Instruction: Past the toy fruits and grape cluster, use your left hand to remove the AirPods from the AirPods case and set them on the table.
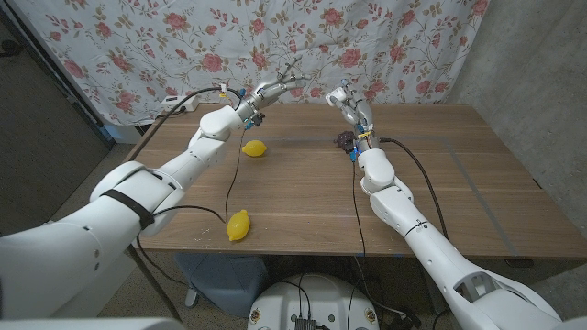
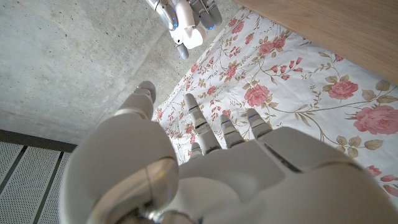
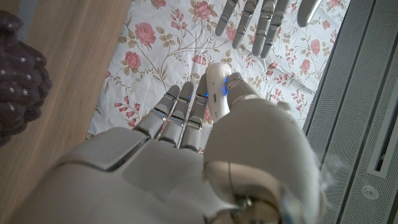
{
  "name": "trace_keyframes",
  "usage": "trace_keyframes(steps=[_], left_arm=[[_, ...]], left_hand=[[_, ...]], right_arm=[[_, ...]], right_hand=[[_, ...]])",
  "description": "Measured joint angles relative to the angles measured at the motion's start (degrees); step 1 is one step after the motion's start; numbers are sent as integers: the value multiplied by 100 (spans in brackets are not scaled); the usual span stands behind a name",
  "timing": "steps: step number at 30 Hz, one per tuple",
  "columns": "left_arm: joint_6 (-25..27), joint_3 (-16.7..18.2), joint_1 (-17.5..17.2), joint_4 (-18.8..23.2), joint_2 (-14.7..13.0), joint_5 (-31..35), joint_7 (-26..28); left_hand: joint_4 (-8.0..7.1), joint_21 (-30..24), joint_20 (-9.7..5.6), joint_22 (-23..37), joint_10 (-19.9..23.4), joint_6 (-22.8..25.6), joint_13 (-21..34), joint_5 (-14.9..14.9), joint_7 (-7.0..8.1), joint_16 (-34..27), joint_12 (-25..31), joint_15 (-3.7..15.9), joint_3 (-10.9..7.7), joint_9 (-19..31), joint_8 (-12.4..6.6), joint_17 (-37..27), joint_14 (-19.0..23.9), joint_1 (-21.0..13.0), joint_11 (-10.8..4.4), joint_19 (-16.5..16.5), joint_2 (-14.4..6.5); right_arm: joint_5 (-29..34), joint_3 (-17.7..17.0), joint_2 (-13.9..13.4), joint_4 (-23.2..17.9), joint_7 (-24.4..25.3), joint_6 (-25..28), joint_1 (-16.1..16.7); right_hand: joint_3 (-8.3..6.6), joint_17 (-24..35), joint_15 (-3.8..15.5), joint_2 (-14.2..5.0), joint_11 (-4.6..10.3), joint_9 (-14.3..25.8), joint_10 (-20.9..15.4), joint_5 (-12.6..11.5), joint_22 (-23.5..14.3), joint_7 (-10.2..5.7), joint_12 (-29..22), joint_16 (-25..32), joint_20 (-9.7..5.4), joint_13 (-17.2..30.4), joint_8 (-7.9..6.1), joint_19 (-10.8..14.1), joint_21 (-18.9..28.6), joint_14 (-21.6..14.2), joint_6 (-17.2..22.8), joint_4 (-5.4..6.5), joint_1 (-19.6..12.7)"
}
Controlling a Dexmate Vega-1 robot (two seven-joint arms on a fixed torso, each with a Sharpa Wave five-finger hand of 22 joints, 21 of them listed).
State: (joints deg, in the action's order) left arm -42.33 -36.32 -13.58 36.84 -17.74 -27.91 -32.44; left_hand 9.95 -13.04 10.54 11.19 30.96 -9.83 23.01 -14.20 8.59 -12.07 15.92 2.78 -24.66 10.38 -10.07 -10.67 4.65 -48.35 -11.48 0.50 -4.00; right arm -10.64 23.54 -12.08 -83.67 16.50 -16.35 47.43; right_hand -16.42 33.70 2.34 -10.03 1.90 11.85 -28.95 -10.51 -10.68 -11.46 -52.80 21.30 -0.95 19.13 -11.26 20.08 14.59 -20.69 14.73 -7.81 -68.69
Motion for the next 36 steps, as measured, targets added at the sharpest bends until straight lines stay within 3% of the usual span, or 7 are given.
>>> trace_keyframes(steps=[13,24,29,36], left_arm=[[3,0,-18,61,-36,103,40],[-13,-70,45,62,-83,169,-42],[-44,-104,79,36,-81,226,-53],[-94,-167,151,-40,-74,337,-55]], left_hand=[[-104,0,11,0,661,0,80,-65,0,-65,260,162,-38,1,-118,-14,366,98,32,-113,44],[-83,0,11,1,722,-31,106,-87,-31,-65,305,99,-68,1,-118,2,364,96,33,-112,46],[-55,0,11,1,701,-1,106,-149,-61,-39,305,78,-200,2,-118,-3,343,45,55,-112,-4],[-23,0,11,1,542,0,105,-193,-61,6,221,15,-230,2,-118,2,279,17,62,-112,-32]], right_arm=[[84,99,-97,137,21,-90,-106],[244,142,-149,177,-23,-359,-149],[243,152,-168,177,-48,-387,-149],[217,157,-203,166,-98,-424,-143]], right_hand=[[23,1,9,2,0,0,0,0,0,-22,6,-33,-49,19,0,-49,0,52,-22,23,2],[23,-27,-10,2,0,0,0,0,0,-21,11,-55,-49,44,0,-48,-45,71,-21,23,2],[23,-26,-10,2,0,0,0,0,0,-21,16,-55,-48,45,0,-48,-45,71,-21,23,2],[23,-26,-10,2,1,0,-1,0,0,-21,40,-55,-48,45,0,-48,-45,71,-21,23,2]])
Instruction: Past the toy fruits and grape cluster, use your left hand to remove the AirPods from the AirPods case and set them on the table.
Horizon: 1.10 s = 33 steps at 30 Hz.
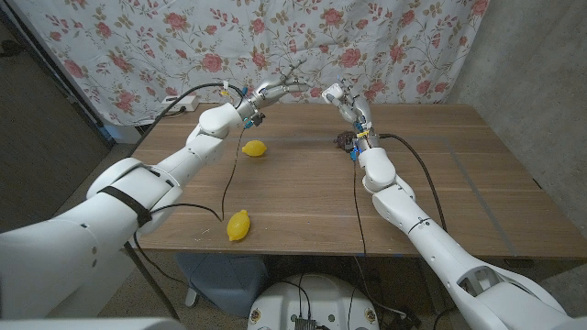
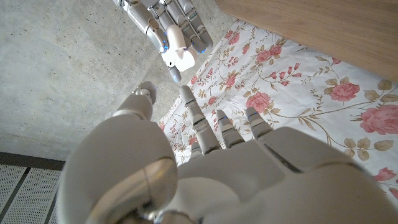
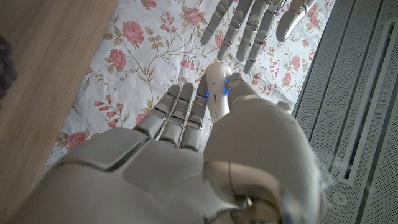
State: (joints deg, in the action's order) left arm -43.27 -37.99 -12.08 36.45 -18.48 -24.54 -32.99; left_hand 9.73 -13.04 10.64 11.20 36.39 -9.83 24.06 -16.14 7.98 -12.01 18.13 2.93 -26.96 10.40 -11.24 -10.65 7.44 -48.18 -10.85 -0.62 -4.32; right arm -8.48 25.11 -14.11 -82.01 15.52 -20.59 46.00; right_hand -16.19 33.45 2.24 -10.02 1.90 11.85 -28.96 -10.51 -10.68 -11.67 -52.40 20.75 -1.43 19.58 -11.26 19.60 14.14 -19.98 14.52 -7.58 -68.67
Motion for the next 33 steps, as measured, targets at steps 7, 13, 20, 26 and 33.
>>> trace_keyframes(steps=[7,13,20,26,33], left_arm=[[-48,-46,68,-105,38,50,-50],[-76,-61,92,-151,64,55,-112],[-69,-90,123,-214,123,8,-224],[-6,-99,105,-145,113,-12,-236],[83,-106,50,-27,76,-5,-181]], left_hand=[[6,0,32,0,-88,0,27,0,0,44,-77,-39,-41,0,0,0,-39,-24,10,33,24],[-1,0,32,0,-83,0,18,-44,0,44,-77,-39,-47,0,0,-1,-39,-13,-17,33,36],[-25,0,32,0,-4,0,11,-44,-62,44,-76,-37,-71,1,-28,-1,-37,9,-10,33,58],[-25,0,32,0,-4,24,10,-44,-86,44,-76,-16,-70,1,-28,-1,-16,9,-10,32,58],[-49,0,32,0,-5,31,11,-89,-93,44,-98,-16,-94,-21,-28,-2,-17,9,-10,32,58]], right_arm=[[-26,3,-36,-13,-52,-35,5],[-26,11,-65,-14,-65,-53,5],[-21,16,-79,-8,-98,-77,2],[-18,19,-84,12,-105,-89,-4],[13,28,-102,22,-105,-105,-8]], right_hand=[[0,0,0,15,31,0,-31,0,0,0,15,0,0,-2,0,0,0,0,0,0,15],[0,0,0,15,7,0,-68,0,0,0,37,0,0,-4,0,0,0,0,0,0,15],[0,1,0,15,8,0,-69,0,0,0,38,-22,0,-7,0,0,0,0,0,0,16],[0,1,0,15,10,0,-71,0,0,0,59,-22,0,1,0,0,0,0,0,0,15],[16,1,0,23,31,0,-92,0,0,0,81,-22,0,26,0,0,0,-1,0,16,23]])
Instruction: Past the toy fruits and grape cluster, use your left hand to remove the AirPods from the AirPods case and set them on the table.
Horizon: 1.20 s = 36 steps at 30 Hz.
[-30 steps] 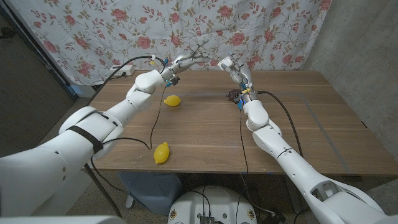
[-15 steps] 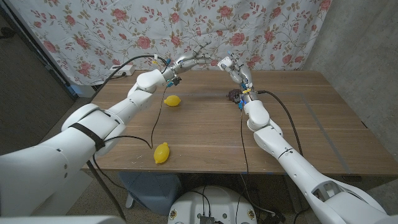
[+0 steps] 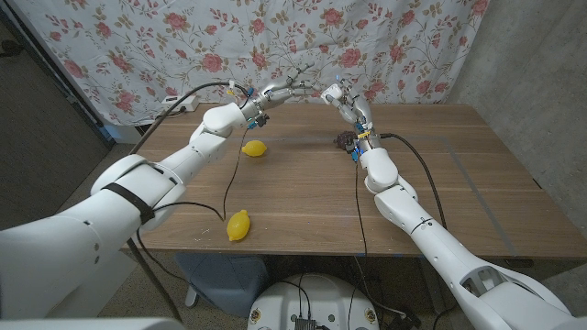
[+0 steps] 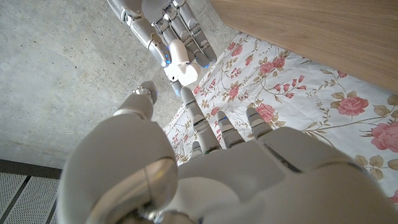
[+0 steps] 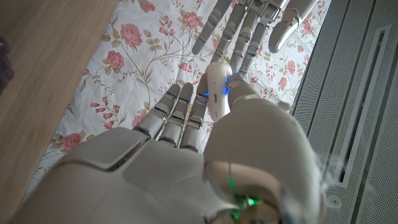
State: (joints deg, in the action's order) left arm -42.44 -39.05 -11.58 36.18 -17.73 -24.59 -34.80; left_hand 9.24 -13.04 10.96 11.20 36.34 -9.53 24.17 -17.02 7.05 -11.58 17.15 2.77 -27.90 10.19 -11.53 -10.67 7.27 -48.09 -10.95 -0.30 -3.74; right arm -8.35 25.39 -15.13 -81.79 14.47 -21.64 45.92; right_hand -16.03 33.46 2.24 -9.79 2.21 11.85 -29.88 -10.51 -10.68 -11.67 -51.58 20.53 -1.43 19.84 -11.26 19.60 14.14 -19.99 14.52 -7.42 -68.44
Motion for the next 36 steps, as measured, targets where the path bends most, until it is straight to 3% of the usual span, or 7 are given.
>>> trace_keyframes(steps=[13,36], left_arm=[[107,0,-48,111,-32,13,16],[129,9,13,-64,15,-21,-98]], left_hand=[[-16,0,0,0,32,41,0,0,-41,0,-32,0,-15,-8,0,-1,0,22,32,0,22],[-7,0,-1,0,-2,83,-36,-44,-39,0,-143,0,-55,-7,0,-1,0,68,64,0,67]], right_arm=[[184,55,-49,-15,93,-23,-24],[306,130,-64,-18,173,-105,-70]], right_hand=[[0,0,0,8,18,0,-19,0,0,0,-21,0,11,-2,0,-11,-39,0,0,0,8],[32,1,0,-4,26,0,-27,0,0,-31,-21,-21,10,26,0,-10,-39,0,31,-31,-4]])
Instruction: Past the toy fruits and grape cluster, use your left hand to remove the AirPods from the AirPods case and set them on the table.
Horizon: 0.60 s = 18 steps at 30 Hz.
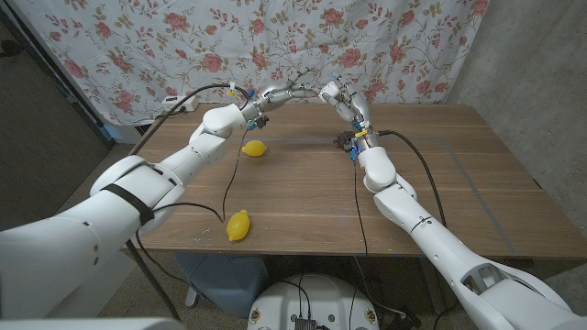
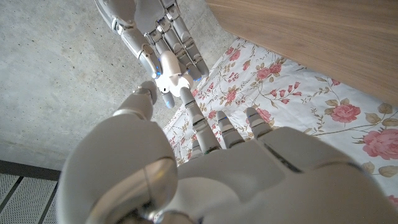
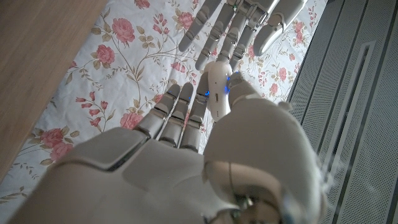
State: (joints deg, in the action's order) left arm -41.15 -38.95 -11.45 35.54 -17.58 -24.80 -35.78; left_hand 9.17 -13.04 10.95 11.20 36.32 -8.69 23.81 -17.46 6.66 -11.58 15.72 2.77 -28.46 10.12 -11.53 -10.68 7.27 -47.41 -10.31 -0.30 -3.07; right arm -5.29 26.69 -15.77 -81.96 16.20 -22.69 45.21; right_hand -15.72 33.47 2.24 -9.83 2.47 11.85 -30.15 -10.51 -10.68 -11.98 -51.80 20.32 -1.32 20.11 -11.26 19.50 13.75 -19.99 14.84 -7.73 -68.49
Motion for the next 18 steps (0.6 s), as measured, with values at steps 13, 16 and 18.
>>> trace_keyframes(steps=[13,16,18], left_arm=[[-102,6,25,-80,37,-86,-123],[-99,6,25,-39,23,-86,-122],[-88,6,23,-15,16,-86,-119]], left_hand=[[-17,0,0,0,2,21,-46,-35,-21,0,-31,0,-16,1,0,0,0,0,-48,0,0],[-24,0,0,0,57,49,-59,-35,-46,0,-36,0,-24,1,0,0,0,11,-99,0,-11],[-24,0,0,0,100,82,-56,-56,-21,0,-37,0,-24,1,0,0,0,37,-98,0,-37]], right_arm=[[5,68,-18,-7,-52,12,-34],[17,72,-33,-24,-55,12,-33],[22,73,-37,-29,-56,12,-31]], right_hand=[[0,0,0,1,-30,0,-32,16,0,0,21,0,0,0,0,0,0,0,0,0,1],[0,0,0,1,-29,0,-32,16,0,0,23,0,0,-1,0,0,0,0,0,0,1],[0,0,0,1,-29,0,-32,16,0,0,39,0,0,-1,0,0,0,0,0,0,1]])
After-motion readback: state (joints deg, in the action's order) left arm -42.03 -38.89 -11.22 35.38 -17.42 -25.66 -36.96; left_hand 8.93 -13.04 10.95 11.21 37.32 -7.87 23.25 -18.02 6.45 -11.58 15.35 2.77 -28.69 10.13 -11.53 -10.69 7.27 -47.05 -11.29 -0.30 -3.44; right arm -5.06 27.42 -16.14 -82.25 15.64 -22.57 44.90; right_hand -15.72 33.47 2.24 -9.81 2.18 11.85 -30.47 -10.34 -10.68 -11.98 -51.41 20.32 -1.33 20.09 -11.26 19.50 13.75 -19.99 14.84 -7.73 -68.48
